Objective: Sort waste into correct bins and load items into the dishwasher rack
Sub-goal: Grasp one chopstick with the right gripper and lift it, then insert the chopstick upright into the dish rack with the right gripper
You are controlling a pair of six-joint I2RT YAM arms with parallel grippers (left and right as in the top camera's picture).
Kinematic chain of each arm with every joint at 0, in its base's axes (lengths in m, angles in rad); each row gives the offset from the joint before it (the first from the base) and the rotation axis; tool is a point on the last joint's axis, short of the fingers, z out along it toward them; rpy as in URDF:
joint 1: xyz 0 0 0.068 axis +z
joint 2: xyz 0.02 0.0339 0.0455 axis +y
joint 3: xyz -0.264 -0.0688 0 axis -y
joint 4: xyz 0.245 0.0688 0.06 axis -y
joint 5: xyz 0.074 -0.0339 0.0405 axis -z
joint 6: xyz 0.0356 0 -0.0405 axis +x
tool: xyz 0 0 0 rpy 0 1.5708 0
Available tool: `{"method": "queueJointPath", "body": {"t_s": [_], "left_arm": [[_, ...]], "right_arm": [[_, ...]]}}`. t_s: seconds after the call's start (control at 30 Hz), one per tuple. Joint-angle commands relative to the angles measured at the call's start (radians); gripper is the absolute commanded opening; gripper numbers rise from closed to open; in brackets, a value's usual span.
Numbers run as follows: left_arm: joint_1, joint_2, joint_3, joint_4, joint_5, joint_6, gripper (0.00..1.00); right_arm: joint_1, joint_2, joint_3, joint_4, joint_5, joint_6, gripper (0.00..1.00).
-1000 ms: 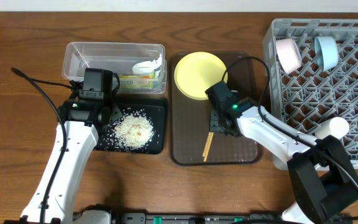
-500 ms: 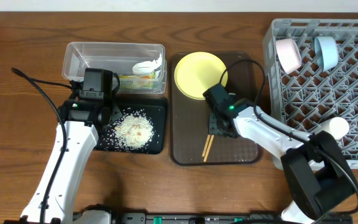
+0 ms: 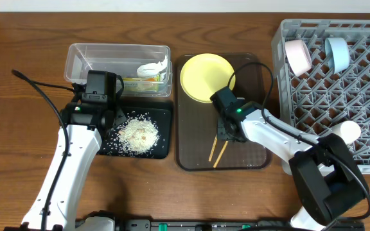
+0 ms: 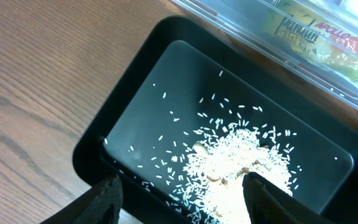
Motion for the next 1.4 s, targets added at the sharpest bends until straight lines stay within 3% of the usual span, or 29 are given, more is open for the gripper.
{"method": "queueJointPath", "body": {"t_s": [0.0,0.2,0.33,0.8,1.07,1.3,1.33,1.37], "left_arm": [[0.005,0.007,0.004,-0.003,-0.005,-0.016,0.65],[0.005,0.007,0.004,-0.003,-0.005,-0.016,0.65],[0.005,0.007,0.004,-0.003,-0.005,-0.016,0.65],[0.005,0.007,0.004,-0.003,-0.005,-0.016,0.65],[0.005,0.007,0.004,-0.003,-0.005,-0.016,0.65],[0.005,0.007,0.004,-0.003,-0.005,-0.016,0.65],[0.005,0.007,0.004,-0.003,-0.005,-0.016,0.65],[0.005,0.007,0.004,-0.003,-0.005,-0.016,0.65]], "right_arm": [[-0.006,0.021,-0.009,-0.014,-0.001,0.003,0.12],[-0.019,0.005,-0.008,-0.021,0.000,0.002,0.01],[-0.072,-0.056,-0.005,-0.032,-0.002,-0.029,0.01],[-0.416,-0.367,0.081,-0.102,-0.133,-0.564,0.01],[-0.596,-0.347,0.098,-0.115,-0.145,-0.642,0.01],[-0.627,-0.269,0.097,-0.126,-0.196,-0.668,0.01],[-0.626,-0.257,0.097,-0.126,-0.196,-0.668,0.08],[-0.626,-0.250,0.097,-0.125,-0.195,-0.668,0.26]]}}
